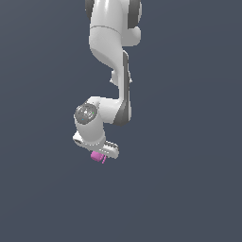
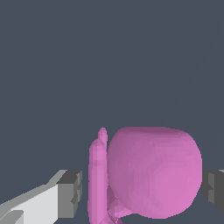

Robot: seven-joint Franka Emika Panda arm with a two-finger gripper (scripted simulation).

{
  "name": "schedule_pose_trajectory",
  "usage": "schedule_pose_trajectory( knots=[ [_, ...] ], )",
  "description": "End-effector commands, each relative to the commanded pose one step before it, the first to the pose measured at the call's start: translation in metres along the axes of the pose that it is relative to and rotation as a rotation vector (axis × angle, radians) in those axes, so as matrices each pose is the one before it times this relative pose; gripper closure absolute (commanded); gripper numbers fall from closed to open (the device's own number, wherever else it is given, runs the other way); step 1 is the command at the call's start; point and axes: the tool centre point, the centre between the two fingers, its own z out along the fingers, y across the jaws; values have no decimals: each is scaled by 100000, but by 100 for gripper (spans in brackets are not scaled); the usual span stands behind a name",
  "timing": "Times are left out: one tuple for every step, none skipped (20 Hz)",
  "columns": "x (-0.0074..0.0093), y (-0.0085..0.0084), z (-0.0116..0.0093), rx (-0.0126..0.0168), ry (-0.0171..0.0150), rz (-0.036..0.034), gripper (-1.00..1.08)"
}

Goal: Pick up the object and move it to a goal position.

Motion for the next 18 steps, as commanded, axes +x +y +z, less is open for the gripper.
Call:
schedule_pose_trajectory(
  knots=[
    [88,6,570,41,164,72,-92],
    [38,-8,60,0,0,0,-92],
    [41,-5,-11,0,0,0,-92],
    [17,-1,-18,0,0,0,-92],
    [0,0,0,0,0,0,108],
    [0,0,0,0,0,0,108],
    [0,0,0,0,0,0,108],
    [0,0,0,0,0,0,108],
    [0,0,0,0,0,0,108],
    [0,0,0,0,0,0,108],
    [0,0,0,0,0,0,108],
    [0,0,0,0,0,0,108],
    [0,0,0,0,0,0,108],
    [0,0,0,0,0,0,108],
    [21,8,-36,-6,69,6,108],
    [-17,-41,-15,0,0,0,108],
    [-51,-124,-44,0,0,0,108],
    [-85,-207,-74,0,0,0,108]
  ],
)
